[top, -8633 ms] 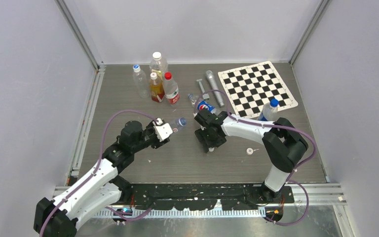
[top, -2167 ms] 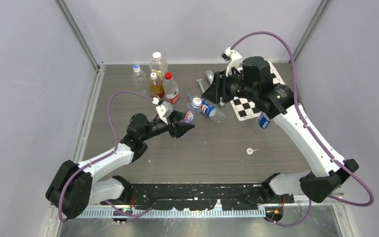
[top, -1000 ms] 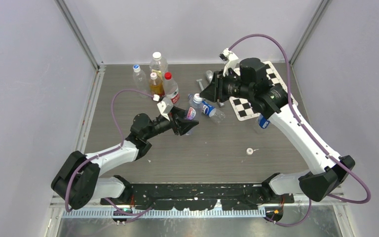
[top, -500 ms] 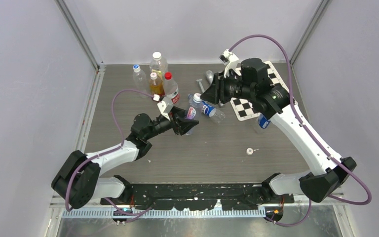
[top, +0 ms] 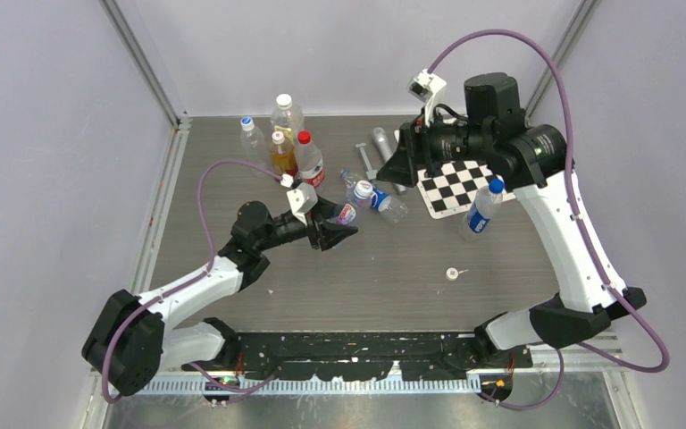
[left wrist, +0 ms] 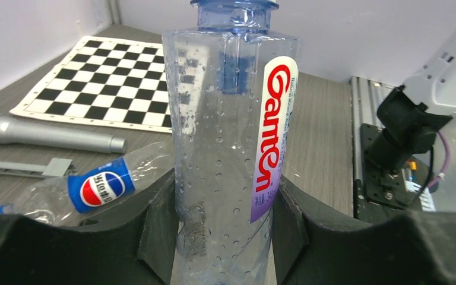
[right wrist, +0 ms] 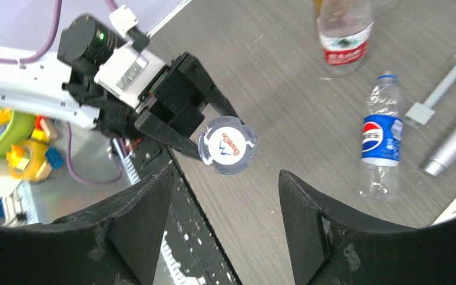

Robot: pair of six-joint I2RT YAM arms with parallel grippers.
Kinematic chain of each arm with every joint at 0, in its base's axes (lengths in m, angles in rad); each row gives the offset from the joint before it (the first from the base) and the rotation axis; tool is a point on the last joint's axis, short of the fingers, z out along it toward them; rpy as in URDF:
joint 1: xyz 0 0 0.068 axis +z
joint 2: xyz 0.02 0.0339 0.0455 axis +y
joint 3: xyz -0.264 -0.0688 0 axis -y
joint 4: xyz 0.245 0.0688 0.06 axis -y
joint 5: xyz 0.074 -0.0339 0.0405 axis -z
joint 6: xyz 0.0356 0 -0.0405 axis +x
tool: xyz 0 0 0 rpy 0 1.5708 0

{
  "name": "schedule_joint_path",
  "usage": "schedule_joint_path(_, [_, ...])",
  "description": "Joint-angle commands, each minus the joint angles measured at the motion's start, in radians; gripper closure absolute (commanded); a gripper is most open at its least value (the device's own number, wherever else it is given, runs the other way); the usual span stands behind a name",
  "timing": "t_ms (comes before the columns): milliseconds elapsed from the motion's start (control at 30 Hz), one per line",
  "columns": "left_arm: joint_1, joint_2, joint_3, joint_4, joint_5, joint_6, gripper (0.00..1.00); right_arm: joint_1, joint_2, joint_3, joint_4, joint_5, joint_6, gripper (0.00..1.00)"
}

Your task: Screw on the bottle caps

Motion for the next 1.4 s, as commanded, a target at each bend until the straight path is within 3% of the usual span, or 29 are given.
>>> schedule_joint_path(0, [0.006,-0.006,0.052,0.028,0.109,-0.018,1.0,0.0,0.058,0.047,-0.146,-0.145,-0.118,0.3])
schedule_joint_path(333, [0.004,0.029,0.095,0.061,0.19,-0.105,1.0,0.046,0.089,0.031,-0.122,-0.142,-0.181,0.32])
schedule_joint_path(1100, [0.003,0.041,0.11,0.057,0.192,-0.114,1.0,0.088,0.118,0.02,-0.13,-0.095,-0.2,0.55])
schedule_joint_path(1267, [0.003,0.044,0.112,0.053,0.16,-0.097,1.0,0.089,0.12,0.019,-0.131,-0.095,-0.189,0.68])
schedule_joint_path(1367, [-0.011,0.033,0.127,-0.002,0.059,-0.022,1.0,0.094,0.123,0.006,-0.123,-0.071,-0.157,0.75])
